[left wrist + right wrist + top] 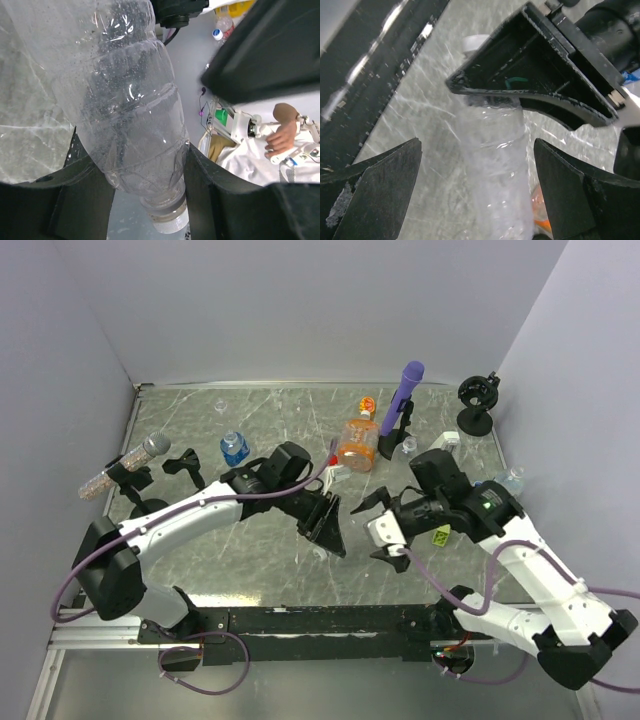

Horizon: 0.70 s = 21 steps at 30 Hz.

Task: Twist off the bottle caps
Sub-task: Pick up the plastic bottle at the center of the board, then unscrew the bottle cap from the plastic bottle.

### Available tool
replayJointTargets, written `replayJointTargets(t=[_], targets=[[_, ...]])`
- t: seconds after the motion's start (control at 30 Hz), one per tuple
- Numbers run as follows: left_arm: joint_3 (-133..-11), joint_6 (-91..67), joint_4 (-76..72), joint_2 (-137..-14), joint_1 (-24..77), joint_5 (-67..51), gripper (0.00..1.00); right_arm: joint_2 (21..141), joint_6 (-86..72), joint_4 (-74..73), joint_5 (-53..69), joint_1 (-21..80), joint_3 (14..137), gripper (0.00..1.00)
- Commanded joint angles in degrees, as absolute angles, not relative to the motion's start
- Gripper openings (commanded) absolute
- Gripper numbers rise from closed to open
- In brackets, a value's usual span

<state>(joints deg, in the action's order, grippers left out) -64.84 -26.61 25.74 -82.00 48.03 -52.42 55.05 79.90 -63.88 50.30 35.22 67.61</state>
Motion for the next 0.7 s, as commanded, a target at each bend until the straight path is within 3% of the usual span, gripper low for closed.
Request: replayJointTargets(t=[0.0,0.2,0.37,0.43,0.67], targets=[[-68.82,-25.4,25.67,-83.49,49.31,-56.6,0.27,56.07,77.71,-56.7,40.89,39.02,65.4,0.99],[-68.2,-27.33,22.51,-83.59,49.92,-58.27,0.26,57.56,76.12,-50.81,32.09,41.48,59.69,0.99],[-66.98,-29.44,18.9,-82.62,50.01,-59.85,0.26,57.92,74.0,-48.43,30.15,42.8,57.22,0.9],[-66.53,-29.62,18.28,-82.62,50.01,-60.03,0.26,57.57,73.92,-48.51,31.28,42.89,57.04,0.84],[-66.09,-28.83,19.16,-82.88,50.1,-59.06,0.3,56.43,74.44,-51.5,34.8,42.98,57.92,0.47]])
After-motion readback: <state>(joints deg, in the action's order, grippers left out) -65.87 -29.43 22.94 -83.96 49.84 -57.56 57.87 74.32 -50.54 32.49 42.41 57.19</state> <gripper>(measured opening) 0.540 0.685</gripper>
